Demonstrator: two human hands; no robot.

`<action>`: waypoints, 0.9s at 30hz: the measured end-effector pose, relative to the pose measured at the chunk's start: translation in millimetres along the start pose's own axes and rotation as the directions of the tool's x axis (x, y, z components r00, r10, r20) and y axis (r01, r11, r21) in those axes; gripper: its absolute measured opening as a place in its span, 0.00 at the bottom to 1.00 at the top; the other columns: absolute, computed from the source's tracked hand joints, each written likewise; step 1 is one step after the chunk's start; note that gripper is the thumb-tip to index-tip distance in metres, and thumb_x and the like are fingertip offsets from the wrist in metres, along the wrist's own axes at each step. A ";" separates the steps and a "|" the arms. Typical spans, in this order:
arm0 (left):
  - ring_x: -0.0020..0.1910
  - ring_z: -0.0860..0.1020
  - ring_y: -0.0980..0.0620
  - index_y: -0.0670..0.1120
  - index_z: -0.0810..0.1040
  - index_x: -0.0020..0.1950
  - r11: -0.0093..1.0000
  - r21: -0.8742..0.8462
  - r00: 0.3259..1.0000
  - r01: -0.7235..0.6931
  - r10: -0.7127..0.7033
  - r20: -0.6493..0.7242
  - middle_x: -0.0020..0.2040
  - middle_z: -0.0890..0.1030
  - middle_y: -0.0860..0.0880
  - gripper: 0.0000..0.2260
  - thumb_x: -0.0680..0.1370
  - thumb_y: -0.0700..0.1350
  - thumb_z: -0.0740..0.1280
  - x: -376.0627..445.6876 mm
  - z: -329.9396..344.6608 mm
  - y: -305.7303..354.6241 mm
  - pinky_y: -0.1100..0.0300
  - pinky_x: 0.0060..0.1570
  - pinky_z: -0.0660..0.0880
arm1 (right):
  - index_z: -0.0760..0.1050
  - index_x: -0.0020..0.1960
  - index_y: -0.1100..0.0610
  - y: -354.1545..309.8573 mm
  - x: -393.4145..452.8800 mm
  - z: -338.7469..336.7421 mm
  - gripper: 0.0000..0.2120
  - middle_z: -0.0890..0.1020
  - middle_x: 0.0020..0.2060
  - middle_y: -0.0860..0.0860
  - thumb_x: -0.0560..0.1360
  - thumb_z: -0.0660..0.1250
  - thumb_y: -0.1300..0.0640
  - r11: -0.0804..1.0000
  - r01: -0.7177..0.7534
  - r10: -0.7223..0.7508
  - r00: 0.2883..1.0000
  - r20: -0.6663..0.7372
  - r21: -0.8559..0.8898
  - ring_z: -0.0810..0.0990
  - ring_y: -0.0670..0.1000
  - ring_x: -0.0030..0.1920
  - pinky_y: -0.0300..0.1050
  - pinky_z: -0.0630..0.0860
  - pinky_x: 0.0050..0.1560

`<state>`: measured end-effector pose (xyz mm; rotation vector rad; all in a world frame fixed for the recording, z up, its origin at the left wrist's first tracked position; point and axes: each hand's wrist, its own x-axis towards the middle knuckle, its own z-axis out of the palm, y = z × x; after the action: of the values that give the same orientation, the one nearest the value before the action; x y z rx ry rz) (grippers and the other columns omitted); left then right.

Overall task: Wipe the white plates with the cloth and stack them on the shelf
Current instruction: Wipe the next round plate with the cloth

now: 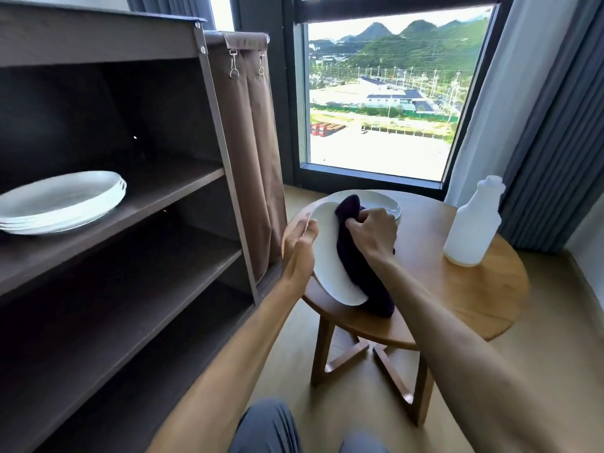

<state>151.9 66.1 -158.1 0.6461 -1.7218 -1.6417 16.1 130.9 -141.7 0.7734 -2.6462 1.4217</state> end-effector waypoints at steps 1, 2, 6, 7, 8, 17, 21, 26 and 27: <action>0.65 0.78 0.47 0.55 0.76 0.71 1.000 0.000 1.000 0.021 -0.021 0.013 0.64 0.80 0.48 0.27 0.77 0.66 0.58 1.4 0.1 0.8 0.45 0.67 0.76 | 0.76 0.28 0.57 -6.5 0.8 0.1 0.13 0.78 0.26 0.54 0.70 0.71 0.56 0.997 0.047 -0.046 0.999 -0.028 0.067 0.78 0.57 0.34 0.46 0.68 0.37; 0.64 0.79 0.47 0.55 0.76 0.70 0.999 0.002 0.999 0.041 -0.041 0.019 0.63 0.81 0.48 0.26 0.78 0.65 0.58 2.6 0.4 3.1 0.46 0.66 0.76 | 0.79 0.29 0.57 -13.2 -0.1 -1.0 0.12 0.79 0.26 0.53 0.71 0.71 0.55 0.985 0.107 -0.102 0.994 -0.041 0.135 0.78 0.56 0.33 0.48 0.69 0.37; 0.61 0.80 0.50 0.58 0.80 0.65 0.999 -0.032 1.000 0.028 -0.027 0.014 0.59 0.83 0.49 0.20 0.83 0.66 0.55 6.9 0.7 19.5 0.51 0.63 0.76 | 0.84 0.38 0.59 -37.0 -29.0 -6.9 0.09 0.83 0.33 0.53 0.76 0.72 0.58 0.857 0.241 -0.316 0.944 0.094 0.456 0.79 0.45 0.33 0.43 0.76 0.38; 0.60 0.80 0.49 0.56 0.80 0.64 0.998 -0.060 1.000 0.023 -0.024 -0.018 0.59 0.83 0.48 0.20 0.84 0.64 0.54 11.1 -0.5 22.2 0.53 0.62 0.76 | 0.85 0.41 0.63 -39.5 -38.3 -8.7 0.09 0.83 0.34 0.56 0.77 0.71 0.60 0.831 0.200 -0.325 0.932 0.161 0.518 0.79 0.43 0.32 0.38 0.76 0.37; 0.60 0.80 0.48 0.54 0.80 0.64 0.997 -0.074 0.998 0.028 -0.032 -0.054 0.58 0.82 0.47 0.21 0.85 0.63 0.55 14.6 -3.6 25.1 0.52 0.62 0.76 | 0.84 0.42 0.66 -39.5 -44.4 -10.0 0.09 0.83 0.33 0.57 0.77 0.71 0.61 0.830 0.149 -0.323 0.915 0.244 0.537 0.79 0.41 0.31 0.35 0.75 0.36; 0.62 0.76 0.42 0.52 0.76 0.71 0.995 -0.098 0.989 -0.032 0.018 -0.149 0.63 0.78 0.43 0.25 0.75 0.57 0.61 18.5 -15.4 26.2 0.49 0.54 0.77 | 0.83 0.42 0.55 22.8 -7.1 -11.4 0.11 0.83 0.41 0.53 0.68 0.71 0.48 0.956 -0.042 0.132 0.946 0.295 -0.292 0.82 0.56 0.44 0.44 0.74 0.42; 0.61 0.78 0.42 0.56 0.78 0.68 0.979 -0.202 0.979 0.032 -0.071 -0.190 0.61 0.80 0.44 0.22 0.75 0.58 0.61 12.9 -17.8 20.5 0.41 0.58 0.80 | 0.82 0.43 0.58 36.5 13.6 -36.5 0.07 0.83 0.41 0.56 0.71 0.69 0.54 0.963 -0.195 0.198 0.980 -0.001 -0.188 0.83 0.60 0.48 0.47 0.75 0.49; 0.62 0.79 0.41 0.52 0.77 0.69 0.965 -0.262 0.959 0.016 -0.089 -0.269 0.61 0.81 0.44 0.18 0.80 0.49 0.62 8.8 -10.9 13.4 0.45 0.56 0.81 | 0.81 0.50 0.61 8.4 33.7 -74.6 0.11 0.84 0.46 0.56 0.79 0.69 0.52 0.984 -0.077 0.117 0.960 -0.256 0.163 0.81 0.55 0.46 0.43 0.71 0.46; 0.62 0.78 0.43 0.52 0.77 0.70 0.964 -0.265 0.955 -0.005 -0.074 -0.286 0.62 0.80 0.45 0.17 0.81 0.45 0.61 8.5 -5.6 13.0 0.49 0.54 0.80 | 0.81 0.49 0.61 -5.1 30.6 -77.9 0.11 0.84 0.45 0.55 0.79 0.70 0.53 0.976 -0.022 0.080 0.962 -0.260 0.218 0.81 0.55 0.46 0.43 0.72 0.46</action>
<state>151.7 57.2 -144.1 0.7516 -1.2609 -1.6659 -23.6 177.8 -84.7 0.4850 -2.3545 1.7085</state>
